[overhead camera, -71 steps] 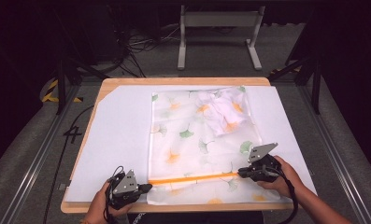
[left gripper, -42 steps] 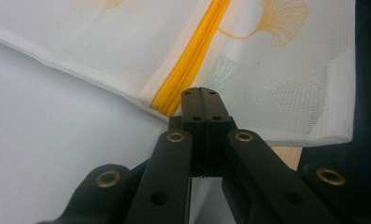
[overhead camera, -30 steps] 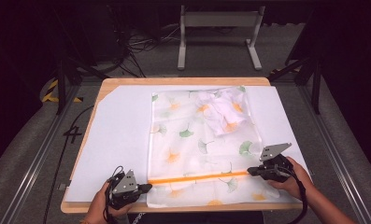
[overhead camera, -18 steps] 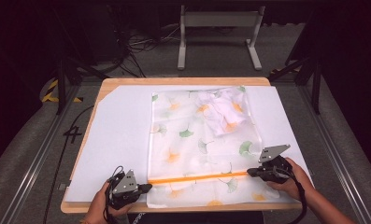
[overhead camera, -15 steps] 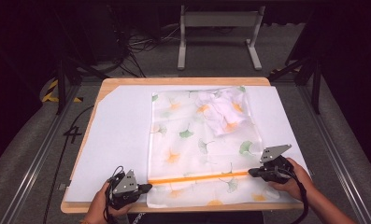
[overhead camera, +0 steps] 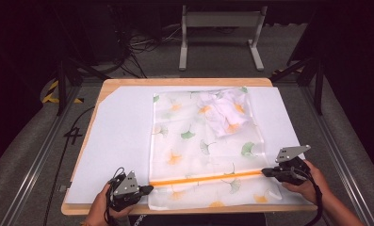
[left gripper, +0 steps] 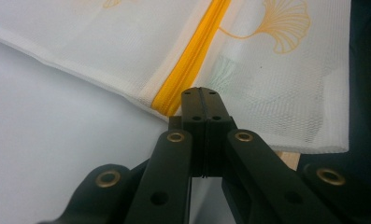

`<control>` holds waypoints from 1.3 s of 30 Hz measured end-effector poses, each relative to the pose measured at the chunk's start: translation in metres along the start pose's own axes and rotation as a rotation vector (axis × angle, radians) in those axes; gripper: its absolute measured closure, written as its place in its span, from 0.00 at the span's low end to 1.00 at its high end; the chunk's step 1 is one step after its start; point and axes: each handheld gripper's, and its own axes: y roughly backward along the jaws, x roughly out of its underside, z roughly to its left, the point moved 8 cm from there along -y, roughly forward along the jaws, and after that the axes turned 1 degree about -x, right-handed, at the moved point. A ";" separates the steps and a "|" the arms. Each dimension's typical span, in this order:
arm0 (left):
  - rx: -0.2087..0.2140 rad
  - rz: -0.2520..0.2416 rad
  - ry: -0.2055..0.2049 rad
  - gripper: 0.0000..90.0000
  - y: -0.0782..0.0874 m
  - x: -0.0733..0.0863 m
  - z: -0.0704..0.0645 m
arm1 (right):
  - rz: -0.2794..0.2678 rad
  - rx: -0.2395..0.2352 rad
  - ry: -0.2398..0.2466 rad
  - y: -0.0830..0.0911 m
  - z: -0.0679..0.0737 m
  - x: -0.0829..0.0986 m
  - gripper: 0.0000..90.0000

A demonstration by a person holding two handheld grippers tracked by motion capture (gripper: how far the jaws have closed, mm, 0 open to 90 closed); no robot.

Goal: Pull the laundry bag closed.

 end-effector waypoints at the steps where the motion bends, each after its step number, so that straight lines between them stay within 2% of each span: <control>1: 0.002 -0.001 0.003 1.00 0.000 0.000 0.000 | 0.000 0.005 -0.006 0.001 -0.002 0.002 1.00; 3: 0.001 -0.003 0.002 1.00 0.000 0.000 0.000 | -0.020 -0.007 -0.034 0.004 -0.005 0.006 1.00; 10: -0.006 -0.013 -0.008 1.00 0.000 0.000 -0.001 | -0.046 -0.001 -0.021 0.004 -0.002 0.009 1.00; 11: -0.013 -0.017 -0.019 1.00 0.001 0.001 -0.001 | -0.073 -0.003 -0.035 0.006 -0.002 0.009 1.00; 12: -0.013 -0.017 -0.019 1.00 0.001 0.001 -0.001 | -0.073 -0.003 -0.035 0.006 -0.002 0.009 1.00; 15: -0.021 -0.022 -0.009 1.00 0.003 0.000 0.000 | -0.119 0.013 -0.018 0.011 0.000 0.008 0.99; 18: -0.037 -0.075 0.010 1.00 0.015 -0.005 0.006 | -0.163 0.018 -0.023 0.017 0.001 0.005 0.95; 20: -0.065 -0.092 0.004 1.00 0.021 -0.007 0.011 | -0.169 0.041 -0.022 0.020 0.000 0.005 0.92; 23: -0.102 -0.086 -0.007 1.00 0.025 -0.008 0.016 | -0.164 0.072 -0.021 0.022 -0.002 0.004 0.91; 28: -0.138 -0.082 -0.013 1.00 0.030 -0.008 0.026 | -0.190 0.105 0.002 0.026 -0.002 -0.002 0.87; 30: -0.149 -0.084 -0.010 0.98 0.032 -0.009 0.030 | -0.212 0.116 0.010 0.028 -0.003 -0.005 0.81; 32: -0.155 -0.082 -0.010 0.97 0.034 -0.008 0.033 | -0.235 0.136 0.012 0.031 -0.005 -0.008 0.81; 37: -0.188 -0.089 0.004 0.92 0.038 -0.008 0.045 | -0.270 0.177 0.022 0.035 -0.010 -0.011 0.71; 39: -0.202 -0.093 0.012 0.91 0.041 -0.008 0.050 | -0.283 0.195 0.016 0.036 -0.013 -0.011 0.71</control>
